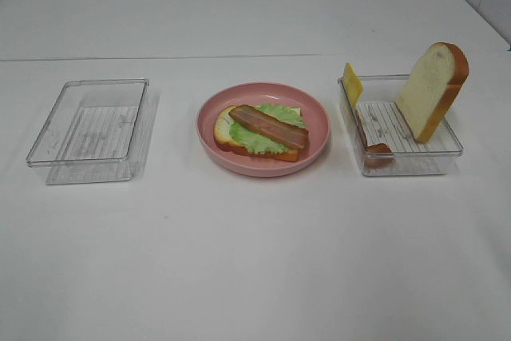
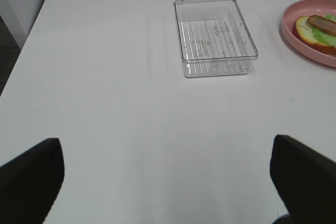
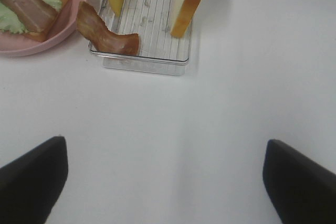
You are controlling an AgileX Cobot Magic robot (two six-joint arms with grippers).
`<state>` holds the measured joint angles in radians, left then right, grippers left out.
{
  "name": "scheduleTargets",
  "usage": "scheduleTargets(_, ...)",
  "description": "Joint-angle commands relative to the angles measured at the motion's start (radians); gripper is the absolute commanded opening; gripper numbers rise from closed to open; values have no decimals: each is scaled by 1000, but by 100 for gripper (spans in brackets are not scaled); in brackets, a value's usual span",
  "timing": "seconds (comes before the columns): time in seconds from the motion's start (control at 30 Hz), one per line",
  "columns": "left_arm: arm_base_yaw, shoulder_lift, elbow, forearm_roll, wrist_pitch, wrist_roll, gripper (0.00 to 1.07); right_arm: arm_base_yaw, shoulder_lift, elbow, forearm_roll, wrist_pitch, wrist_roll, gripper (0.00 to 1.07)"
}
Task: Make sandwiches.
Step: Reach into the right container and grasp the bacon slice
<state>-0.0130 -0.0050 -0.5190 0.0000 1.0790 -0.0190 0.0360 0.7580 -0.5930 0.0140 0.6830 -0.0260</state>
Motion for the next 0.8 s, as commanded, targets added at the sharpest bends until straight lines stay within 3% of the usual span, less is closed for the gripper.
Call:
scheduleTargets(0.03, 2, -14, 3, -7, -4, -4, 101, 0, 70, -36, 4, -9, -1, 99)
scheduleTargets(0.23, 2, -14, 3, -7, -4, -4, 101, 0, 285, -157, 12, 25, -5, 99)
scheduleTargets(0.8, 2, -14, 3, -7, -4, -4, 101, 1, 606, -399, 195, 128, -88, 99)
